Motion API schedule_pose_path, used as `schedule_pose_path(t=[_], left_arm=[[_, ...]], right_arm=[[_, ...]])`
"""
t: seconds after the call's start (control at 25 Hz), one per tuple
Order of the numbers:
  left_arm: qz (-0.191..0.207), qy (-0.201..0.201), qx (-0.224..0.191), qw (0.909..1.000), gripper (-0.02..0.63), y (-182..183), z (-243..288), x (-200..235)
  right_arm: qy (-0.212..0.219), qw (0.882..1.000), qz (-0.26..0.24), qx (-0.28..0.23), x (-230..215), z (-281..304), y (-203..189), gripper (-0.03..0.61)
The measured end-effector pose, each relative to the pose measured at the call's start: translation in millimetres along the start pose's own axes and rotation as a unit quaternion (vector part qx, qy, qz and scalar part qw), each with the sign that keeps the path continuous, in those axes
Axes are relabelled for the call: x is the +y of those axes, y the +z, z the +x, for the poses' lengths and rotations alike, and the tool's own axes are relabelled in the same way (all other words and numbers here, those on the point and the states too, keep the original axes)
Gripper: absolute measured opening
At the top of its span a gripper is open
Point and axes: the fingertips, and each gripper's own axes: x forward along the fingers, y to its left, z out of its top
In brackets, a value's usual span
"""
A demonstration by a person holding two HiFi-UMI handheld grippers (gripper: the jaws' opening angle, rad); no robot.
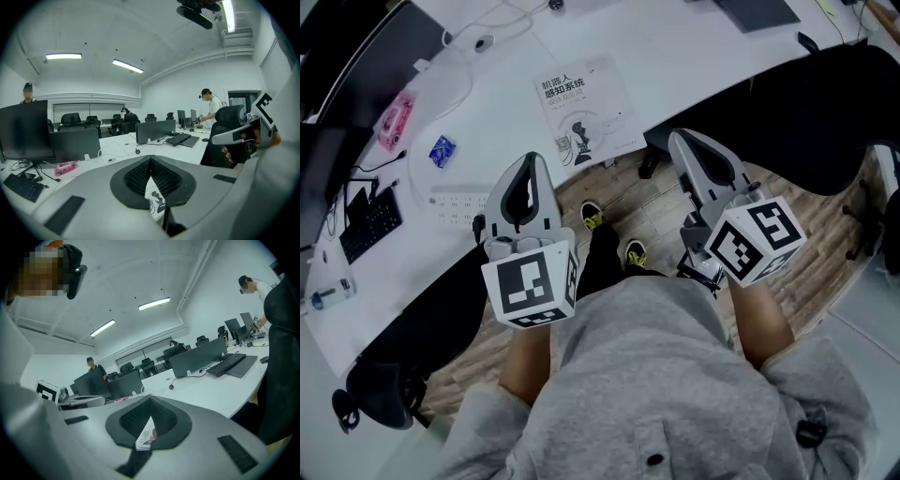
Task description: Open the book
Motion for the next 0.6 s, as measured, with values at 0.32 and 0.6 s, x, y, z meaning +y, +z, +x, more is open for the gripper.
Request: schedule_pose_path(t=[0.32, 0.6], left_arm=[[-0.013, -0.020, -0.003, 0.9997, 0.009, 1.8, 25.7, 25.3], [-0.028, -0.044, 0.000, 0.9986, 0.009, -1.2, 45.3, 36.8]], right_arm=[[-0.018, 1.000, -0.011, 0.006, 5.6, 30.1, 7.8, 0.026], [-0.042, 0.999, -0.021, 0.021, 4.4, 47.8, 6.7, 0.026]])
